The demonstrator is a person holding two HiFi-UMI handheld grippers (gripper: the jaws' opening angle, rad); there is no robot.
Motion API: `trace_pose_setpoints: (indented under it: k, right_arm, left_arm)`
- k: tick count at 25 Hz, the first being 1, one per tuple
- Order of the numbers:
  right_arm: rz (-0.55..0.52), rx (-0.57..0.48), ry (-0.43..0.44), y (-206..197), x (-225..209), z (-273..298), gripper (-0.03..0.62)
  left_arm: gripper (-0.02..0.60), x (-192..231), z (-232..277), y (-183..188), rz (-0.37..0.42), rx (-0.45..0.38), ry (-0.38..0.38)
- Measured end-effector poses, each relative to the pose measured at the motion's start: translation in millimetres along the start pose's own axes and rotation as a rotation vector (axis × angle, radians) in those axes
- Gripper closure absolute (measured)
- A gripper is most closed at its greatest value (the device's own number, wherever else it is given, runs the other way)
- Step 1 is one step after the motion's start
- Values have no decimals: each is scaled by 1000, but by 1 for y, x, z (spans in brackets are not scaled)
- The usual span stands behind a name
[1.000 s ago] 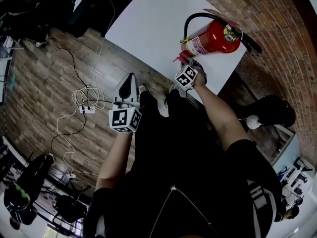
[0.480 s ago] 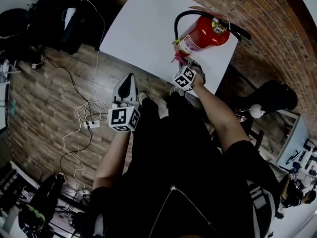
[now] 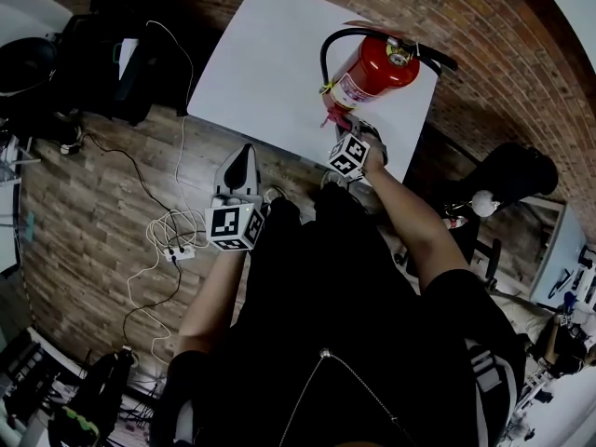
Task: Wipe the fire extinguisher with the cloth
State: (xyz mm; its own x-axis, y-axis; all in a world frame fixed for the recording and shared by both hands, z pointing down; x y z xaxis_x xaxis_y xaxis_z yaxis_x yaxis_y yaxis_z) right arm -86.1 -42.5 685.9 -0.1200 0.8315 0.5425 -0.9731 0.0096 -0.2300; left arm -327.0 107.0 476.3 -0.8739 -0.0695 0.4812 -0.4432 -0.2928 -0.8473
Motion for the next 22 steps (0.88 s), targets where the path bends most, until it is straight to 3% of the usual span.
trace_pose_setpoints:
  k: [22]
  right_arm:
    - [-33, -41, -91, 17, -39, -61, 500]
  left_arm:
    - [574, -5, 10, 5, 0, -2, -40]
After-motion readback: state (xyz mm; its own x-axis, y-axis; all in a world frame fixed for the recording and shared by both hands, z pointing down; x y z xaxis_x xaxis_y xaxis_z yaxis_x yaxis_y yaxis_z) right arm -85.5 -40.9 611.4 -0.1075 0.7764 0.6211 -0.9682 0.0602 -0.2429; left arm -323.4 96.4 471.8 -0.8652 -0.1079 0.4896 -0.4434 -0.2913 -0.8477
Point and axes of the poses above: the fingertips, and each gripper's own axes: z forward along the fingers, x to its left, y out of its top, the point moved 6 cm from there along -z, backward along the fingers, and after that the axes turned 10 degrees about -z, right-handed, at the moved point
